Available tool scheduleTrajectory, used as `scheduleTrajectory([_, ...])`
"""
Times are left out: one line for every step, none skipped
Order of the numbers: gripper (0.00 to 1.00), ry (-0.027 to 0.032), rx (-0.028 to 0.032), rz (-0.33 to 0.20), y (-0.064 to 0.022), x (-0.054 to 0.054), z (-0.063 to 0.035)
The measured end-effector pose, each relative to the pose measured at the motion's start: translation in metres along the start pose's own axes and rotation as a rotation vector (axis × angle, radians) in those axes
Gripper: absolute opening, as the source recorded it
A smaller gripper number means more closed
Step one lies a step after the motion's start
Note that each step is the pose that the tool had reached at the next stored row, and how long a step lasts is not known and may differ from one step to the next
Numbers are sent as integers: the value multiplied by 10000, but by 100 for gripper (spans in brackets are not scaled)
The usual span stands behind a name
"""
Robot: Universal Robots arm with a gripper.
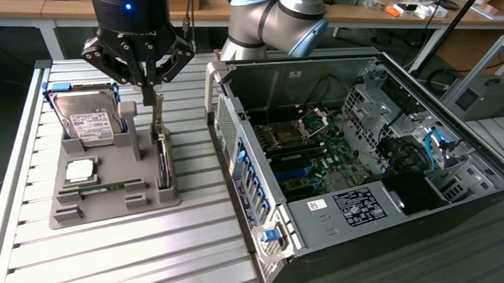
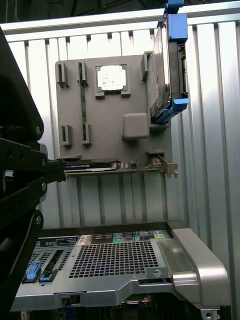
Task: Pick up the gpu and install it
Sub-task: 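Reach for the gpu, then pick up the gpu and move the gpu toward the slot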
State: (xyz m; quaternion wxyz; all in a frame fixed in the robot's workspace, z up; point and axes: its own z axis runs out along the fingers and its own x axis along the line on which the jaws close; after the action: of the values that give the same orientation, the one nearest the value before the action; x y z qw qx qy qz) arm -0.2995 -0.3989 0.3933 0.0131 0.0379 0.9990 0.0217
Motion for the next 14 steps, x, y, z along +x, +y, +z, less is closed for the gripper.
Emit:
scheduleTrajectory([11,0,0,0,0,0,0])
scheduleTrajectory([11,0,0,0,0,0,0])
scheduleTrajectory([11,0,0,0,0,0,0])
scheduleTrajectory([11,0,0,0,0,0,0])
scheduleTrajectory([11,0,0,1,0,0,0])
scheduleTrajectory([11,0,-1,0,0,0,0])
scheduleTrajectory([11,0,0,0,0,0,0])
scheduleTrajectory([11,-1,0,0,0,0,0])
scheduleTrajectory([11,-1,0,0,0,0,0])
scheduleTrajectory([17,0,0,0,0,0,0])
scheduleTrajectory([24,0,0,0,0,0,0])
scheduleTrajectory([24,-1,0,0,0,0,0])
scheduleTrajectory([30,0,0,0,0,0,0])
scheduleTrajectory([36,0,0,0,0,0,0])
